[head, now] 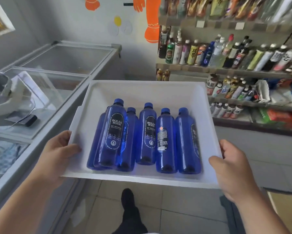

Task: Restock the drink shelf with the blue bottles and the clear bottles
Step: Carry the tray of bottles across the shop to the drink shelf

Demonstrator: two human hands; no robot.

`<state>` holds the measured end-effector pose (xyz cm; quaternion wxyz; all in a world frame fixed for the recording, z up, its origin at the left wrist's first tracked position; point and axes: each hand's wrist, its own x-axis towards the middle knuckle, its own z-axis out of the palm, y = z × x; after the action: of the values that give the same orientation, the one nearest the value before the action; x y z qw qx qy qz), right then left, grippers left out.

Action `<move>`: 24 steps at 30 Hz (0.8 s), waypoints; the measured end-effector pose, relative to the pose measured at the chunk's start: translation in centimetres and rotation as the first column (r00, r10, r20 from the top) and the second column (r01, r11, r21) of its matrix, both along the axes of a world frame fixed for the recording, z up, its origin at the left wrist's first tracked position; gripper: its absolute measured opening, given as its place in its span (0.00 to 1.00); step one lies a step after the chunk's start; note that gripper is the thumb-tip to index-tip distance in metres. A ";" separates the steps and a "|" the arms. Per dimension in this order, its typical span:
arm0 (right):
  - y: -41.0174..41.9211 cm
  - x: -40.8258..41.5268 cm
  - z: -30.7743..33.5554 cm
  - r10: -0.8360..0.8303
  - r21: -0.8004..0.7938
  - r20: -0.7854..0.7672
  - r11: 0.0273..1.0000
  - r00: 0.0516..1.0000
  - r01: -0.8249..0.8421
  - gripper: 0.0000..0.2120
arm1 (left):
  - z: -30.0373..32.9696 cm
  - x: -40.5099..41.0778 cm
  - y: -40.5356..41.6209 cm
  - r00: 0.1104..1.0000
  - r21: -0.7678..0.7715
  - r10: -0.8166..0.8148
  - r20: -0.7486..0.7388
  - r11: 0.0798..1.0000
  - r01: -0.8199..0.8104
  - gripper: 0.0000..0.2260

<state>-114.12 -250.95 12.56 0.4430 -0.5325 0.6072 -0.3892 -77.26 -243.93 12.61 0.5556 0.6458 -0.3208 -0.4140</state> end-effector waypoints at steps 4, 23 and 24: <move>-7.7 4.3 -1.0 -0.074 0.002 0.023 0.997 0.997 0.074 0.16 | -0.7 3.9 -9.3 0.997 0.003 -0.079 0.025 0.997 0.079 0.09; -36.8 8.9 -6.0 -0.213 0.064 -0.005 0.975 0.977 0.213 0.18 | -4.9 8.8 -44.8 0.973 0.159 -0.164 0.162 0.978 0.138 0.07; -38.7 8.5 -6.7 -0.211 0.070 -0.019 0.975 0.977 0.212 0.18 | -5.7 8.1 -46.6 0.973 0.158 -0.156 0.170 0.979 0.129 0.07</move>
<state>-105.61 -289.62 5.88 0.4143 -0.4509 0.6765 -0.4091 -69.16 -290.48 6.93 0.4441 0.6949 -0.3847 -0.4146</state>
